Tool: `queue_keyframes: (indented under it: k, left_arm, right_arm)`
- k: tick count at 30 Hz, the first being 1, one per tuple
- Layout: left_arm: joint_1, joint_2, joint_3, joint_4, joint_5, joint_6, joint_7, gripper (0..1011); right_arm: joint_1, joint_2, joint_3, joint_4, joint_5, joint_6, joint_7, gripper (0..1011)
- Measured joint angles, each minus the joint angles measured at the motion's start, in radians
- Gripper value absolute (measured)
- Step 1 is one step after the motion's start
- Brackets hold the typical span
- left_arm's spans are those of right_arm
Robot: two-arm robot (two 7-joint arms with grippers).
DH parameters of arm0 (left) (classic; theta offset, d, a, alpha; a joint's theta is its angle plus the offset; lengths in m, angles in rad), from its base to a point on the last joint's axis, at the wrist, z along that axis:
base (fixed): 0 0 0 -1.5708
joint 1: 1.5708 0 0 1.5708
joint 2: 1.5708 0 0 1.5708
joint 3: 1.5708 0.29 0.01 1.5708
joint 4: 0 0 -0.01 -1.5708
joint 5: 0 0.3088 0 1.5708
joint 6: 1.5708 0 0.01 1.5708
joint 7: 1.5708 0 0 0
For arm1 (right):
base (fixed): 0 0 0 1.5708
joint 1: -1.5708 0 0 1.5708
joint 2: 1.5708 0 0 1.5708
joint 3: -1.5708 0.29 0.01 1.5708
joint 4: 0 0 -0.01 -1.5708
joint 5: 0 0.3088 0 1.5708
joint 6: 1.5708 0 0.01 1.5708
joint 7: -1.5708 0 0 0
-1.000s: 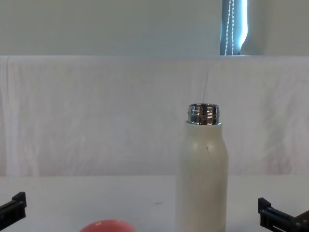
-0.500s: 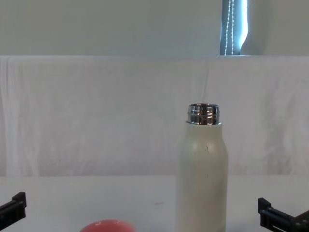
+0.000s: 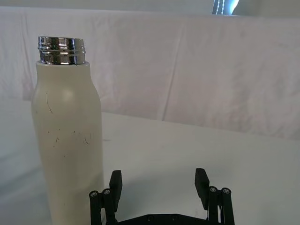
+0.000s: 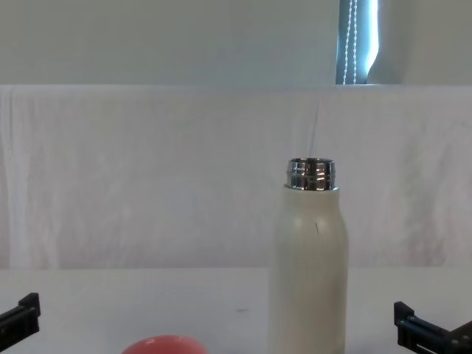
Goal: Grasp the thermos with one hand and pour water into the cup lid.
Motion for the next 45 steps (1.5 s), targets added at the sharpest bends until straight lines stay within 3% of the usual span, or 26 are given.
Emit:
queue_keyframes:
  k: [27, 45]
  left_arm:
    - [0.0, 0.0, 0.0, 0.0, 0.0, 0.0, 0.0, 1001]
    - [0.0, 0.0, 0.0, 0.0, 0.0, 0.0, 0.0, 1001]
  right_arm:
    - [0.0, 0.0, 0.0, 0.0, 0.0, 0.0, 0.0, 1001]
    - [-0.011, -0.026, 0.012, -0.034, 0.021, 0.037, 0.124, 1001]
